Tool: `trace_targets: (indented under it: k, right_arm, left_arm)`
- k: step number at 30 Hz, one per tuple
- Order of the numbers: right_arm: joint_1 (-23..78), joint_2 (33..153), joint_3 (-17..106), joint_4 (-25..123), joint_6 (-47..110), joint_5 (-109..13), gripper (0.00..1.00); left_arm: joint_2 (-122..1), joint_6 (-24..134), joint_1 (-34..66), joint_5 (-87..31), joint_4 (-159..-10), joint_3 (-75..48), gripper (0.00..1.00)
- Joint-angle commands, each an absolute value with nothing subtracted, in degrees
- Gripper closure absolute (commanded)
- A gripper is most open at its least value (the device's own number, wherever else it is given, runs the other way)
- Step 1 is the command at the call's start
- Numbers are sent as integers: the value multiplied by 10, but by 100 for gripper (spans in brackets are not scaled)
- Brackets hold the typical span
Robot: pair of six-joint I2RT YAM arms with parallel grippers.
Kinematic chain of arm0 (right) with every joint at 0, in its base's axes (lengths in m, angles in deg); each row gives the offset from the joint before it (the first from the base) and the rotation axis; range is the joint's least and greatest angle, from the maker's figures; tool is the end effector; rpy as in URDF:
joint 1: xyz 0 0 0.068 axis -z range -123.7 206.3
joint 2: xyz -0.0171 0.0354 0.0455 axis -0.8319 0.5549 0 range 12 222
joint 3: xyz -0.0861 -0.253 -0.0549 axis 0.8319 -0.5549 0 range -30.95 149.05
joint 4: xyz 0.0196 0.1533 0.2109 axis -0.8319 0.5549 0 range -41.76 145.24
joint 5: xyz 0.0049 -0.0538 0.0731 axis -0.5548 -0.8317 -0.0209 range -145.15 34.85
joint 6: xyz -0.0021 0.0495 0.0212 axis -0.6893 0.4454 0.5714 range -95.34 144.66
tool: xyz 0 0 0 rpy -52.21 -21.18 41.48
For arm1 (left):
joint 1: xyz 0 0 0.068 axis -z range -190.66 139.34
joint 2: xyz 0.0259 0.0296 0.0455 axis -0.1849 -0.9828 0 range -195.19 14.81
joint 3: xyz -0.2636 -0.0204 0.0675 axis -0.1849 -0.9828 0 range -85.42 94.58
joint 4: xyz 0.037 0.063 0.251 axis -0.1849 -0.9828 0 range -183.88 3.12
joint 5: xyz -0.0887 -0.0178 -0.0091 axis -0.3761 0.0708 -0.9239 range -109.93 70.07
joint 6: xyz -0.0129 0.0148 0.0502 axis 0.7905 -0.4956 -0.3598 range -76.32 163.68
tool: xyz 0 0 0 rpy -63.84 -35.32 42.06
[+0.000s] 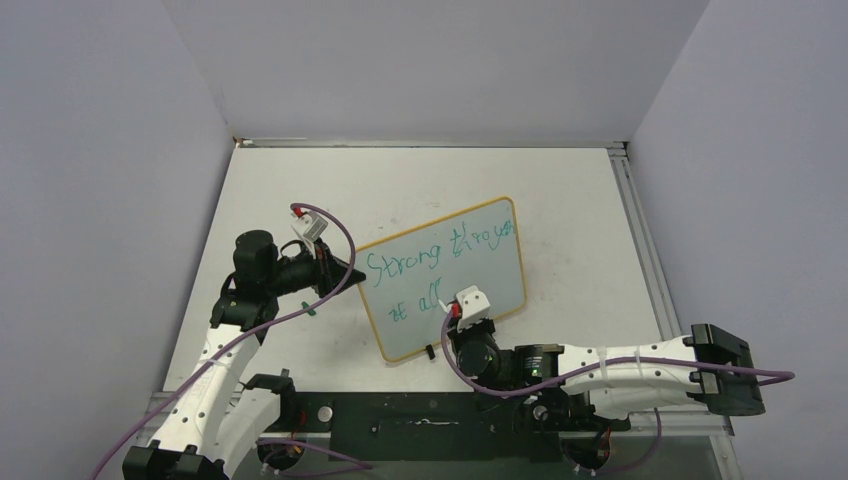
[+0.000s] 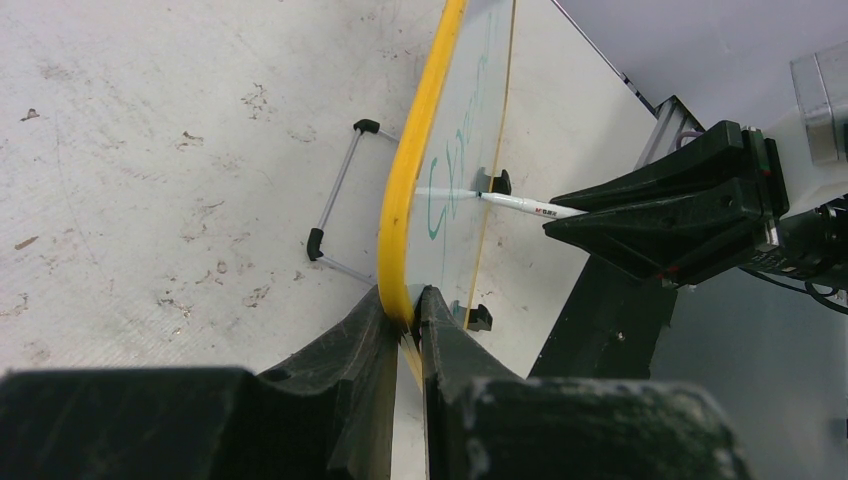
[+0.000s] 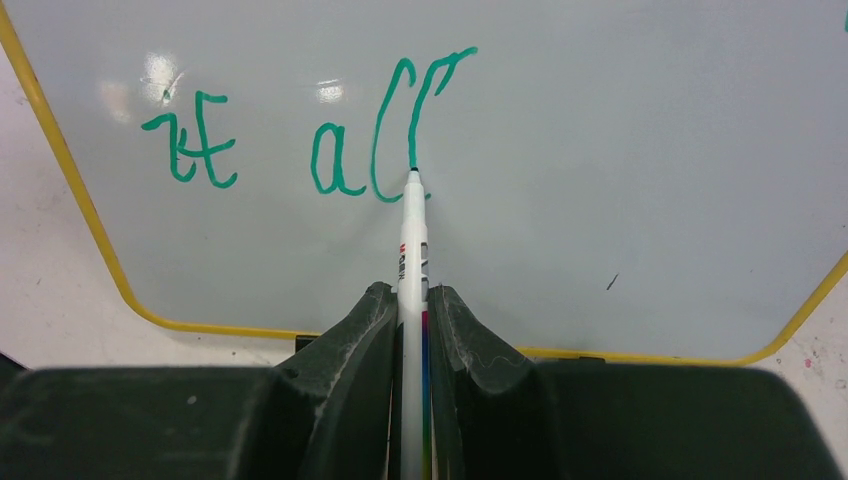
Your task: Write a sentence on the whiteboard
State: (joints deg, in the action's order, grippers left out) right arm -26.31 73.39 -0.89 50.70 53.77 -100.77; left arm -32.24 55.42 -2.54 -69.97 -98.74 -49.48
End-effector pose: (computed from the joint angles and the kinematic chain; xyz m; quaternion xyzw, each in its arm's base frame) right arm 0.0531 0.2112 0.2143 -0.2028 0.8083 0.1675 0.5268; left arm 0.1756 -0.0526 0.2807 0.2095 0.7625 -0.4336 0.4321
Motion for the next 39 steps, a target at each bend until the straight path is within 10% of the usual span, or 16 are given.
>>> trace_targets:
  k: [1, 39]
  right_arm:
    - [-266, 730, -15, 532, 560, -1017, 95]
    - [-251, 712, -20, 548, 552, -1047, 95]
  left_arm:
    - [-318, 539, -22, -703, -973, -482, 100]
    - [-315, 539, -21, -705, -973, -482, 100]
